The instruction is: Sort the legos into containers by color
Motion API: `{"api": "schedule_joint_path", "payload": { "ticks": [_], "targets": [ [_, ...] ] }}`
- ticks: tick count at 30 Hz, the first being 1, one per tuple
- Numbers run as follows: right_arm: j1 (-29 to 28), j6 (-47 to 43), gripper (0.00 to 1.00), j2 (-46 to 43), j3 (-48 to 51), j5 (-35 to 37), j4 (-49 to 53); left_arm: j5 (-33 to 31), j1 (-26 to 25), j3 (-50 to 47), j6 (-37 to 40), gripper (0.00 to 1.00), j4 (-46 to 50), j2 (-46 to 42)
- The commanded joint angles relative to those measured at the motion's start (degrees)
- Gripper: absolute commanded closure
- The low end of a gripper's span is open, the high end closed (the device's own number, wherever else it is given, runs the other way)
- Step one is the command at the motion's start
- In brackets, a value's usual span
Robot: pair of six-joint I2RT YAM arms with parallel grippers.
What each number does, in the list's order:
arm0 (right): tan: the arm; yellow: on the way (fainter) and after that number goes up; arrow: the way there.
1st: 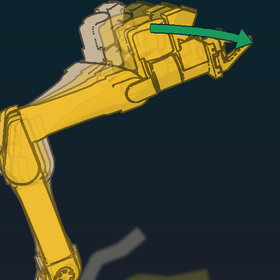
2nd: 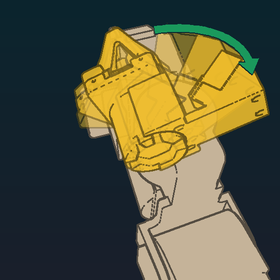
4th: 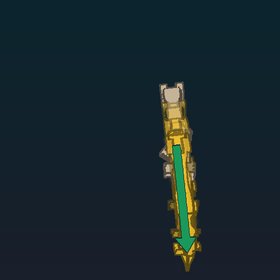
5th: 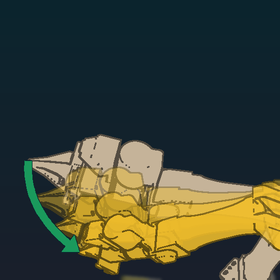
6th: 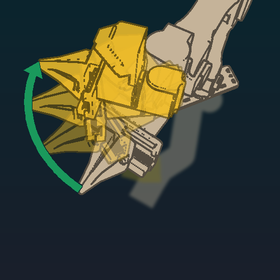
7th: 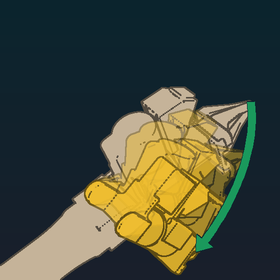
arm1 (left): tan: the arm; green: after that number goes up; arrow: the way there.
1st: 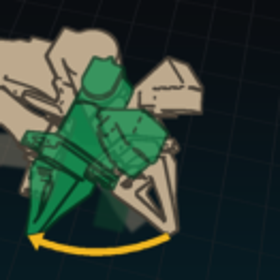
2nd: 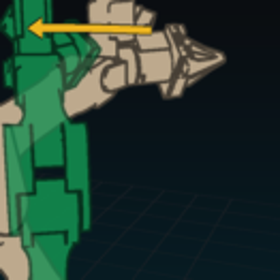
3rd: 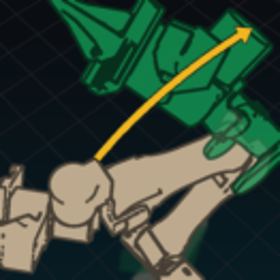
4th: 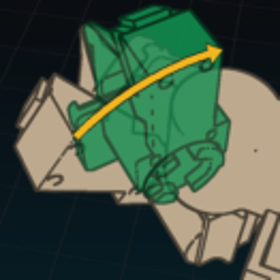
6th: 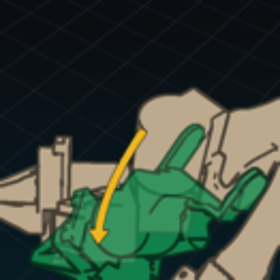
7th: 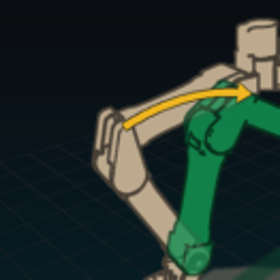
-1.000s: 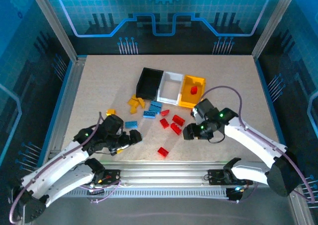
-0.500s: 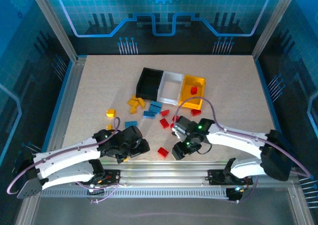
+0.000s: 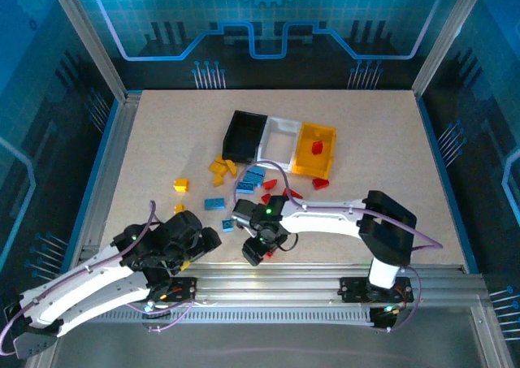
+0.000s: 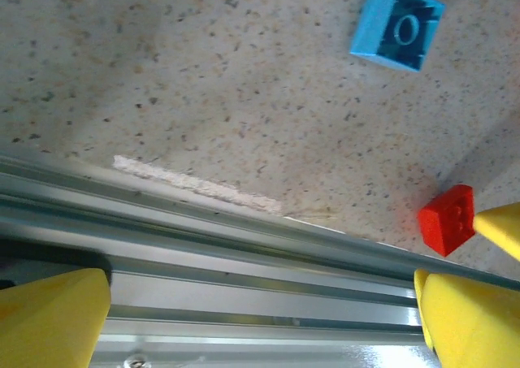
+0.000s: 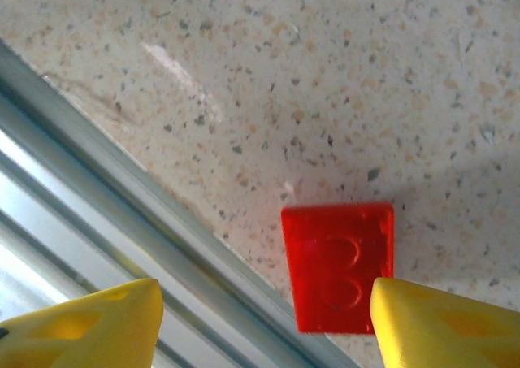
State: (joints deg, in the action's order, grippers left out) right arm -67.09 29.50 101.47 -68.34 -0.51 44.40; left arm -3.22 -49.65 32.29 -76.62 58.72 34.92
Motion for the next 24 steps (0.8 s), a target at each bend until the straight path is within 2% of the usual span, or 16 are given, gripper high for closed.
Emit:
{"api": "schedule_joint_path", "payload": {
  "ticks": [1,13,18,22,24],
  "targets": [
    [-0.4,0.0,0.3,2.3,-2.6,2.9,3.9,0.5,0.4,-0.4,-0.1,0.01,2.8,-0.6],
    [-0.1,1.5,0.33,6.6,-5.3,8.5,8.1,1.9,0.5,0.8,4.3,0.01,1.2,2.9],
    [1.5,1.5,0.43,7.3,-4.5,9.2,7.5,2.4,0.5,0.8,4.7,0.01,1.6,2.4],
    [2.8,1.5,0.57,7.4,-3.1,9.1,6.6,3.0,0.5,0.7,5.1,0.01,1.9,2.3],
    [3.2,1.6,0.59,7.4,-3.0,9.3,6.7,3.3,0.6,0.7,5.4,0.01,1.9,2.3]
  ]
}}
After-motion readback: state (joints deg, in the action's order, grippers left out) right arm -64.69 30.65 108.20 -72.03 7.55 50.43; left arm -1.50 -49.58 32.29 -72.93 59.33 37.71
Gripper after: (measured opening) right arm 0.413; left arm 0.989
